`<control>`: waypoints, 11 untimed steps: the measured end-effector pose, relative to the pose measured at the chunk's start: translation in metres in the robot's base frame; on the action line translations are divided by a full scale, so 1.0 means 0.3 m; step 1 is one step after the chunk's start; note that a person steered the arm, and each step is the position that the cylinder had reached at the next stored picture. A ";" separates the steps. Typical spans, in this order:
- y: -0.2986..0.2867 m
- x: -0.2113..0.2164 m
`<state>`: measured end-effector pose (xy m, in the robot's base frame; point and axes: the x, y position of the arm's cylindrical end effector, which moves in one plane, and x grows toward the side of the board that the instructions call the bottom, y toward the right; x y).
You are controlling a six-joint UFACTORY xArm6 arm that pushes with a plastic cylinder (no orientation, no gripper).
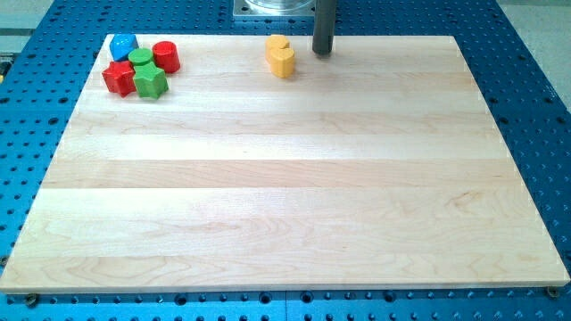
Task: Move triangle and green star towards yellow blocks
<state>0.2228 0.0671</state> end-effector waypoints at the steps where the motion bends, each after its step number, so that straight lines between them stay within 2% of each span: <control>1: -0.006 -0.004; 6: -0.011 0.030; 8: 0.083 -0.020; 9: -0.083 0.335; 10: -0.579 0.419; 11: -1.137 0.407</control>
<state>0.3450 -0.2740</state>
